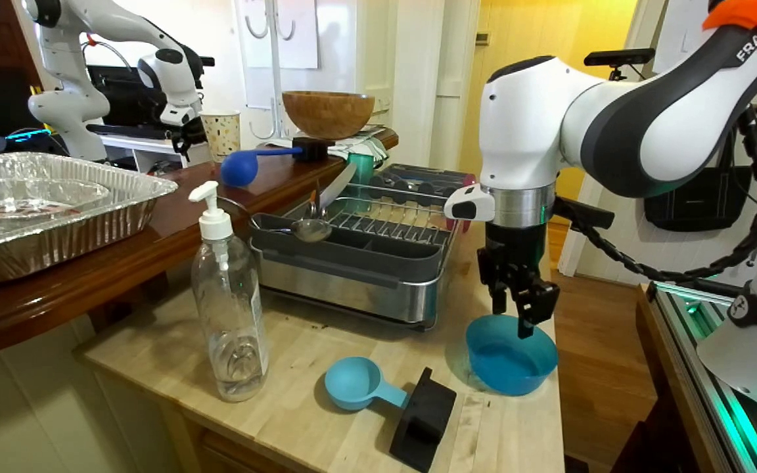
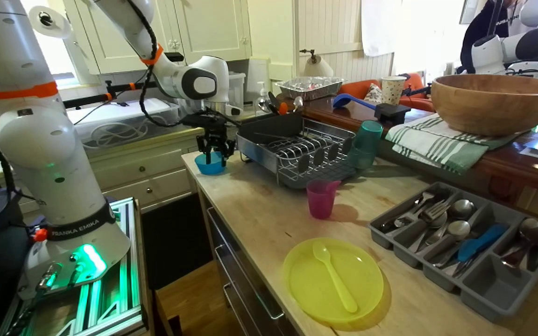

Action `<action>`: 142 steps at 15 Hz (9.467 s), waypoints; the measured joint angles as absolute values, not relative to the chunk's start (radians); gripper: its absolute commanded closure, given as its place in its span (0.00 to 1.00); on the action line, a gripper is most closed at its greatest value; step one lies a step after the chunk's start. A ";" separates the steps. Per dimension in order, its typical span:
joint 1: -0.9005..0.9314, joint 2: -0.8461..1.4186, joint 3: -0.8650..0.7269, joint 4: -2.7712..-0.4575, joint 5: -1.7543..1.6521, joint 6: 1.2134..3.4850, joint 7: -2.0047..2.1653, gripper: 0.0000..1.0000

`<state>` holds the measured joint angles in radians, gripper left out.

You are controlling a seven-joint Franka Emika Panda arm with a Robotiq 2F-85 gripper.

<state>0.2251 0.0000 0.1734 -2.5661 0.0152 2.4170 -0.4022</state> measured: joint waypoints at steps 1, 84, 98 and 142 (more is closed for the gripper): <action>0.225 0.010 0.174 -2.562 0.015 2.422 -0.402 0.66; -0.227 0.070 -0.275 -2.530 -0.514 2.587 0.201 0.00; -0.289 -0.180 -0.261 -2.535 -0.558 2.592 0.292 0.00; -0.351 0.434 -0.320 -1.842 -0.132 2.756 0.179 0.00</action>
<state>-0.3514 0.4339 -0.3198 -1.8416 -0.1316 2.7562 0.1794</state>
